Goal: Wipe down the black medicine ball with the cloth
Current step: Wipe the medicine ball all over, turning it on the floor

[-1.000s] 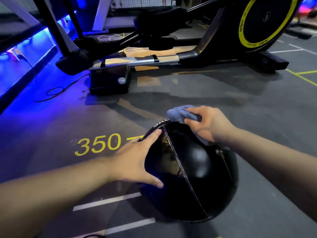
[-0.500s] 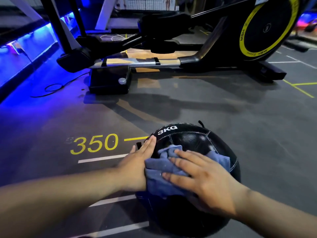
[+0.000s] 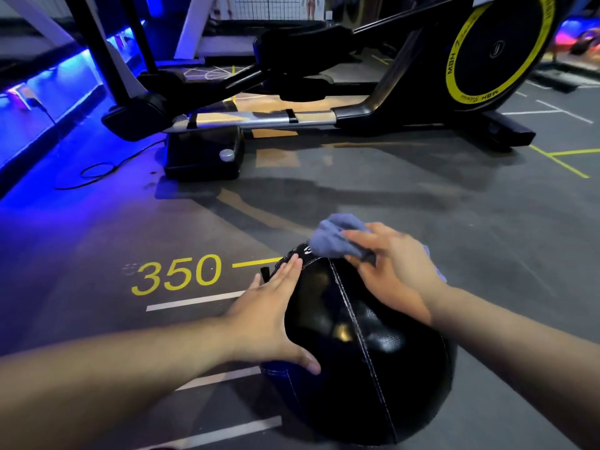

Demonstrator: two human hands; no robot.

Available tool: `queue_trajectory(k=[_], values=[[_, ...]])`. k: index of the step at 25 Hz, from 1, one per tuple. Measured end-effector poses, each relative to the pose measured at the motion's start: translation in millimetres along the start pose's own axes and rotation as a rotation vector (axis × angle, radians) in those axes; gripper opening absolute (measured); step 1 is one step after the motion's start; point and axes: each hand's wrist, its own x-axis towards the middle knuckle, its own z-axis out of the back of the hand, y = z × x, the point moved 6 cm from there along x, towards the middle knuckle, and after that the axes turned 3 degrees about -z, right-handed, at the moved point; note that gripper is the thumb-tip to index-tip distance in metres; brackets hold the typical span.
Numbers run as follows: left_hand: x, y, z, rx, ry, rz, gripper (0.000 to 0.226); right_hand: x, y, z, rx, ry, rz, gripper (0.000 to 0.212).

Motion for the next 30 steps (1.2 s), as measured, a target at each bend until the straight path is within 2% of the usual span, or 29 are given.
queue_trajectory(k=[3,6,9,13,16,18,20,22,25,28,30], values=[[8.2,18.9,1.3,-0.039,0.023,0.046,0.157,-38.5,35.5,-6.0,-0.077,-0.053,0.195,0.044],[12.0,34.6,2.2,-0.090,0.098,0.081,0.161,-72.7,51.7,-12.8,-0.190,-0.042,0.411,0.044],[7.9,36.5,-2.5,-0.041,0.105,0.043,0.153,-88.7,50.0,-10.5,-0.236,-0.004,0.513,0.045],[1.7,22.7,3.5,0.125,0.087,-0.029,0.137,-87.5,47.3,5.9,-0.173,0.096,0.472,0.042],[-2.4,14.0,15.1,0.278,0.083,-0.065,0.126,-79.6,53.6,15.1,-0.293,0.251,0.523,0.043],[-6.7,7.5,27.1,0.375,0.044,-0.076,0.104,-72.0,59.7,20.1,-0.305,0.430,0.514,0.049],[-11.9,2.8,37.6,0.478,0.027,-0.073,0.075,-64.8,65.3,27.1,-0.248,0.540,0.474,0.045],[-17.1,2.9,47.8,0.524,0.067,-0.039,0.054,-58.5,74.6,36.9,-0.241,0.544,0.451,0.036],[-26.2,3.4,74.3,0.444,0.094,-0.022,0.036,-50.6,89.9,67.3,-0.280,0.515,0.377,0.030],[-49.1,-9.9,119.4,0.336,0.039,-0.044,0.035,-41.4,107.5,108.5,-0.236,0.453,0.255,0.033],[-72.1,-20.5,146.4,0.287,-0.003,-0.046,0.035,-35.1,116.4,134.0,-0.127,0.353,0.173,0.036]])
